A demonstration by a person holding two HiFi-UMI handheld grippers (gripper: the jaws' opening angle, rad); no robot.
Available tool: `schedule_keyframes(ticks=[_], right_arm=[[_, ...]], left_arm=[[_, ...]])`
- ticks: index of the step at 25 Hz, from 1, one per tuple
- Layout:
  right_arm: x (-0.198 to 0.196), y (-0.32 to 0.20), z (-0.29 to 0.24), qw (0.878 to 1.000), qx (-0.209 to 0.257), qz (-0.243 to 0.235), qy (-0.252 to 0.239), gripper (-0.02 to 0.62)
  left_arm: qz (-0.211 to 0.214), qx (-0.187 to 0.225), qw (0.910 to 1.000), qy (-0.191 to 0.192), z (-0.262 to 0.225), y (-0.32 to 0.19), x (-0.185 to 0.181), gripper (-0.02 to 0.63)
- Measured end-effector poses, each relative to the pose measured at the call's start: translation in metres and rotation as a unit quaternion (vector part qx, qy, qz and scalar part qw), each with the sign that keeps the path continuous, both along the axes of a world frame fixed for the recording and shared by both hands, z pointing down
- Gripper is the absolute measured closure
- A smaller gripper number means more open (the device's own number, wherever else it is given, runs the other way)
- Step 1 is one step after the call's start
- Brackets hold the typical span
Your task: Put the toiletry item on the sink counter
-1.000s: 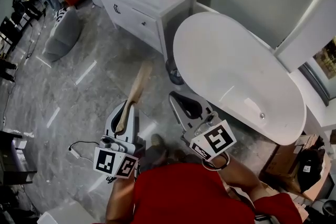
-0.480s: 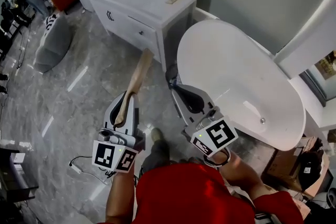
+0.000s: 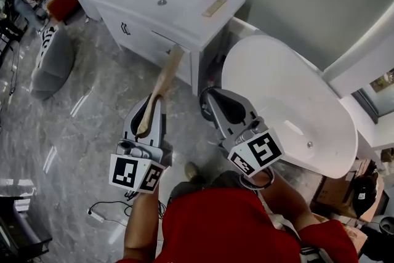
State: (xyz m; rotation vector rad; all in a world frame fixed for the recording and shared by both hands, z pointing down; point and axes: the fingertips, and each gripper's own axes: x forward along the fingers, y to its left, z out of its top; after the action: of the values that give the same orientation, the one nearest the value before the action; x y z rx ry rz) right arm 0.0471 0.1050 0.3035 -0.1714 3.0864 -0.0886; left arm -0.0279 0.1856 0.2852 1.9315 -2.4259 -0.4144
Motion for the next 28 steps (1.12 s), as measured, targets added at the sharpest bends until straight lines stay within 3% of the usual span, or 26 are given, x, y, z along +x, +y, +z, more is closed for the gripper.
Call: schedule_keyframes(ticks=[13,28], right_arm=[[-0.066,-0.056,0.015,0.999,-0.015,0.031,0.007,0.566],[-0.168,-0.201,0.028,0.998,-0.012,0.065,0.003,0.565]], left_arm=[[0.008,-0.012,0.9997,0.018,0.014,-0.056,-0.082,0.558],[0.021,-0.043,0.9988,-0.008,0.036,-0.215,-0.19,0.558]])
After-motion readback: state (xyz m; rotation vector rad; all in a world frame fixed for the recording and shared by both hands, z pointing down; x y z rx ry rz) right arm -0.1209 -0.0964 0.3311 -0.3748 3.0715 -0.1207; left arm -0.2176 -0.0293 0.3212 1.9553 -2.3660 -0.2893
